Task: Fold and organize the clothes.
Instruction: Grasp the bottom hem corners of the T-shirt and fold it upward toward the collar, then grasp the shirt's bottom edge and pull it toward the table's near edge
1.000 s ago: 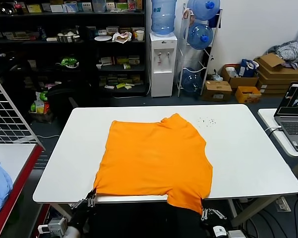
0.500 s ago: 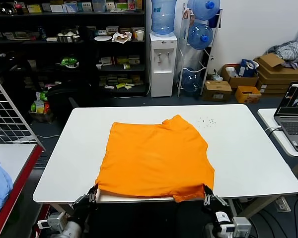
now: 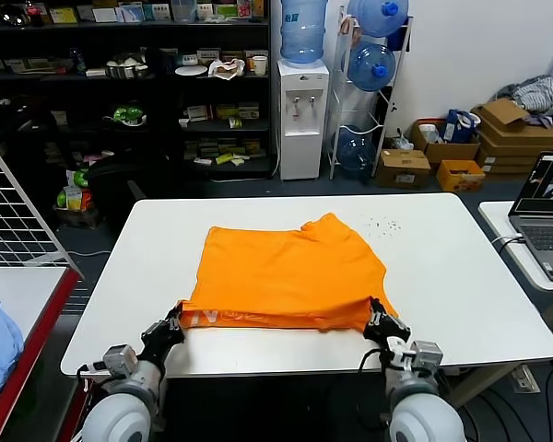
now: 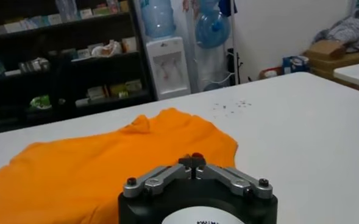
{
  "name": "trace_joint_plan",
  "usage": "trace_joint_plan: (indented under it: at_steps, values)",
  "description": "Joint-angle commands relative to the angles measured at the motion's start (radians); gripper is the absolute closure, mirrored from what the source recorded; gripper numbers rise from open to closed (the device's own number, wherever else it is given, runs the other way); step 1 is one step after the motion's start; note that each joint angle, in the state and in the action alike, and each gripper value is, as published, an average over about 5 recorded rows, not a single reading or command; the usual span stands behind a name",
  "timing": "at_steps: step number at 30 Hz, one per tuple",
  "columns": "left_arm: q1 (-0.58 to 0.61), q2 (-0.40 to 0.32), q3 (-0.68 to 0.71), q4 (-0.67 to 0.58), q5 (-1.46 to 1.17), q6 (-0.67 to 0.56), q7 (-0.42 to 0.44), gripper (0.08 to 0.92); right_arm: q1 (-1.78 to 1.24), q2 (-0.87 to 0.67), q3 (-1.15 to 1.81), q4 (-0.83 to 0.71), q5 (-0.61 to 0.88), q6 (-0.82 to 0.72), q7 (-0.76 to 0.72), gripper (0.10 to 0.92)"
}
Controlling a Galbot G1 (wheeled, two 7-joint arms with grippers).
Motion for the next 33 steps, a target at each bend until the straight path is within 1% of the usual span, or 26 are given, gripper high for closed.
trace_joint_plan:
  at_steps: [1,12,15,19,22,28,33]
  values:
    - [-0.155,-0.039,0.082,0.094,-0.003,0.012,-0.018,0.908,0.168,0.007,-0.031,-0.112,0.029,-0.022,0.02,0.903]
    - [-0.188,-0.049,0.107,0.133,0.008,0.018,-0.021,0.908,0.207,0.013,-0.05,-0.155,0.033,-0.03,-0.011,0.895]
    - [-0.195,-0.053,0.109,0.141,0.014,0.023,-0.026,0.908,0.212,0.015,-0.051,-0.166,0.033,-0.027,-0.031,0.837]
    - [-0.192,-0.054,0.107,0.144,0.031,0.039,-0.039,0.901,0.213,0.014,-0.046,-0.177,0.023,-0.011,-0.07,0.717]
    - [-0.181,-0.052,0.099,0.139,0.038,0.052,-0.045,0.849,0.204,0.007,-0.032,-0.177,0.008,0.003,-0.118,0.63]
    - [-0.136,-0.028,0.069,0.106,0.034,0.087,-0.025,0.678,0.142,-0.032,0.028,-0.157,-0.014,0.051,-0.216,0.457]
    - [-0.07,0.006,0.041,0.071,0.028,0.111,0.003,0.539,0.018,-0.107,0.1,-0.1,-0.011,0.075,-0.274,0.327]
